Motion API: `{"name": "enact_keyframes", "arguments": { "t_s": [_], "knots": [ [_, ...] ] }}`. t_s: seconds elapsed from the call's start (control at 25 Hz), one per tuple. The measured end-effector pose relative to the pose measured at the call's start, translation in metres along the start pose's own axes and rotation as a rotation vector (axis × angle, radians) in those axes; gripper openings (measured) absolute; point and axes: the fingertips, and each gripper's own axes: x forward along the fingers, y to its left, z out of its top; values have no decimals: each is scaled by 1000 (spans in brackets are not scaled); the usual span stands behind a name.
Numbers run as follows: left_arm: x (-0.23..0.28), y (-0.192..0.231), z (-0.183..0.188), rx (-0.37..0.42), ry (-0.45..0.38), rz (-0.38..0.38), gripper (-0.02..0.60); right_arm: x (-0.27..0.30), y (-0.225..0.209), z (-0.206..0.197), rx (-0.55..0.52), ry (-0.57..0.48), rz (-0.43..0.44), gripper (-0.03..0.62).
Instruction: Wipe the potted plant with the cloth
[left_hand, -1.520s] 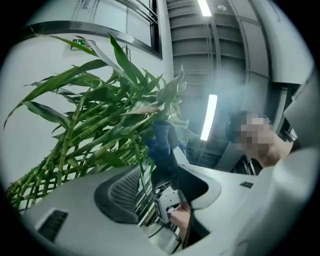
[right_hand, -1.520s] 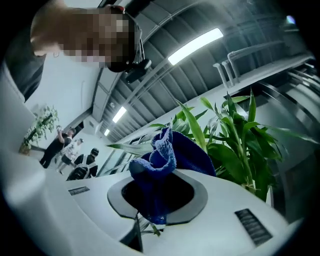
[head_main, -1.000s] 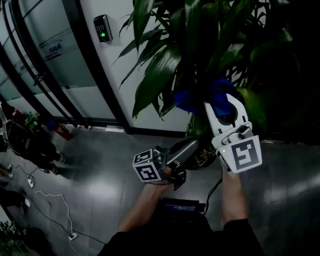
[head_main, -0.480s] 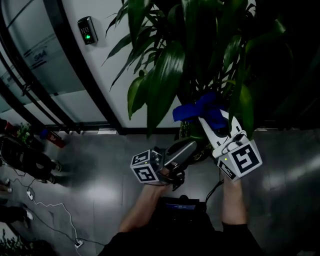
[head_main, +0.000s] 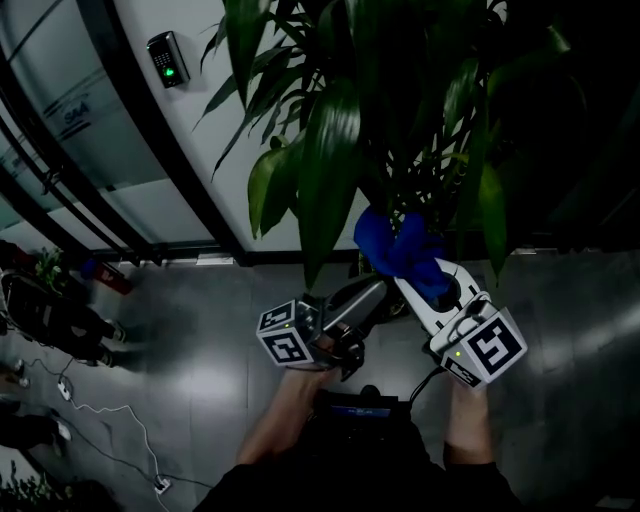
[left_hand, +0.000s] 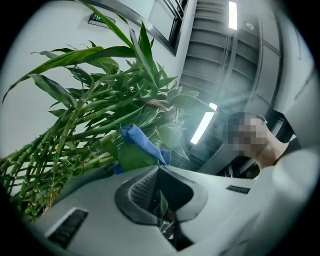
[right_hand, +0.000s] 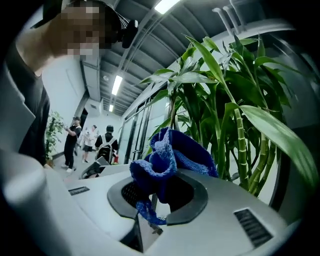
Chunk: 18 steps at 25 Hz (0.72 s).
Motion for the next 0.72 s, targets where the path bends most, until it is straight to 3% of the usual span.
{"name": "enact_keyframes", "arguments": {
  "t_s": [0.2, 0.32, 0.56, 0.72],
  "knots": [
    [-2, 2, 0, -2, -3, 2, 6, -20, 14, -4, 43, 7, 78, 87],
    [-3, 4, 1, -7, -12, 4, 6, -33, 16, 13, 57, -57, 115, 87],
    [-1, 6, 4, -5, -19, 4, 5, -42, -19, 92, -7, -368, 2, 87],
    [0, 6, 2, 1, -14, 4, 5, -9, -40, 120, -119, -404, -54, 89]
  ]
}}
